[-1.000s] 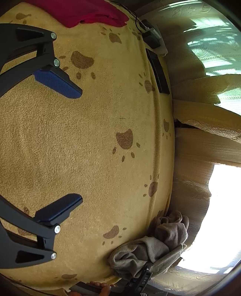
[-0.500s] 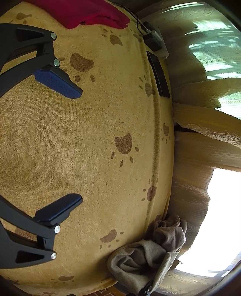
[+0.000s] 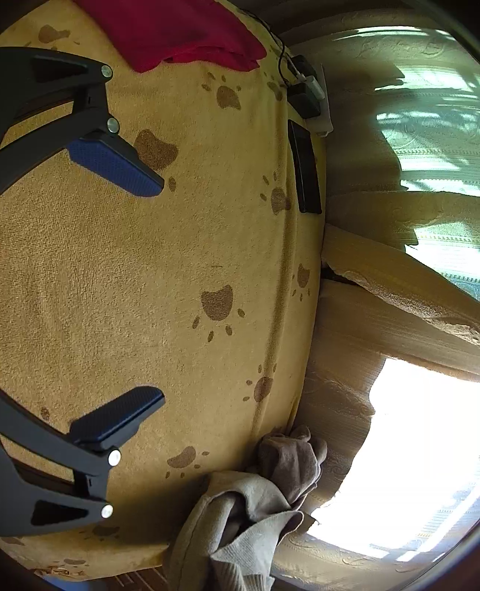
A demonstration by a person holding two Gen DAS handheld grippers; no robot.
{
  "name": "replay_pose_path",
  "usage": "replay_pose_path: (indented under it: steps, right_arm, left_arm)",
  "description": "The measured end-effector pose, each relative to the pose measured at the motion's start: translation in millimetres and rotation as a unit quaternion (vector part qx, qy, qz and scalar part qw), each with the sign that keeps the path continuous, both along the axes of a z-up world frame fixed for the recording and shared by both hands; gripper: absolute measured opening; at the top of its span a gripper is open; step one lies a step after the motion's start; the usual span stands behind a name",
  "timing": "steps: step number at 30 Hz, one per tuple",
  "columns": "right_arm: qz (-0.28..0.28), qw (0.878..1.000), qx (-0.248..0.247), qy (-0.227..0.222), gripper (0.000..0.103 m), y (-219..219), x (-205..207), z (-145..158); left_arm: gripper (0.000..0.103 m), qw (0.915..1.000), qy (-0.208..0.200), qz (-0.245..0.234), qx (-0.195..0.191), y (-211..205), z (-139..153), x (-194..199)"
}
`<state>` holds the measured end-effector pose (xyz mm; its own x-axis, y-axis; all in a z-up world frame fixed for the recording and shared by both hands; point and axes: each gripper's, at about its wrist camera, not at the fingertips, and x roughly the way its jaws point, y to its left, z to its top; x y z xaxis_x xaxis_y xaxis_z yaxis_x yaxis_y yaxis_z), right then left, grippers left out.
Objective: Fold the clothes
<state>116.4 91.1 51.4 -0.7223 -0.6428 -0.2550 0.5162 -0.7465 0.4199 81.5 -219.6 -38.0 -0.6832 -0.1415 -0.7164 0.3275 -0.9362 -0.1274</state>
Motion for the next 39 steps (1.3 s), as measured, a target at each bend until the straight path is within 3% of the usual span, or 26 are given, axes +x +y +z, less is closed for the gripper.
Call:
replay_pose_path:
  steps: [7, 11, 14, 19, 20, 22, 23, 24, 28, 33, 39]
  right_arm:
    - [0.104, 0.993, 0.052, 0.004, 0.009, -68, 68, -14]
    - [0.153, 0.979, 0.131, 0.016, 0.011, -111, 107, -39]
    - [0.155, 0.971, 0.180, 0.007, 0.014, -125, 116, -64]
    - [0.157, 0.974, 0.150, -0.064, 0.019, -102, 98, -91]
    - [0.152, 0.974, 0.155, -0.062, 0.024, -98, 100, -91]
    - [0.143, 0.974, 0.167, -0.050, 0.046, -90, 106, -90]
    - [0.138, 0.974, 0.174, -0.043, 0.068, -87, 110, -89]
    - [0.134, 0.974, 0.178, -0.035, 0.081, -82, 114, -88]
    - [0.102, 0.982, 0.159, -0.011, 0.081, -57, 121, -77]
    - [-0.001, 0.988, 0.151, 0.003, 0.081, -26, 87, -59]
    - [-0.086, 0.971, 0.222, 0.000, 0.081, -14, 7, -66]
  left_arm:
    - [0.103, 0.9997, 0.016, 0.006, 0.016, -7, 6, 8]
    - [0.103, 0.9995, 0.019, 0.014, 0.019, -12, 6, 12]
    - [0.103, 0.9995, 0.018, 0.013, 0.022, -12, 5, 13]
    - [0.103, 0.9998, 0.016, 0.001, 0.010, -3, 4, 12]
    - [0.103, 0.9999, 0.015, -0.001, 0.008, -1, 3, 11]
    - [0.103, 0.9999, 0.009, -0.004, 0.009, 0, 0, 9]
    - [0.103, 0.9999, 0.006, -0.005, 0.010, 1, -2, 8]
    - [0.103, 0.9999, 0.004, -0.006, 0.010, 2, -3, 7]
    - [0.103, 0.9999, 0.000, -0.013, 0.006, 7, -5, 5]
    - [0.103, 0.9997, 0.001, -0.025, 0.004, 13, -6, 4]
    - [0.103, 0.9992, 0.003, -0.039, 0.001, 20, -6, 4]
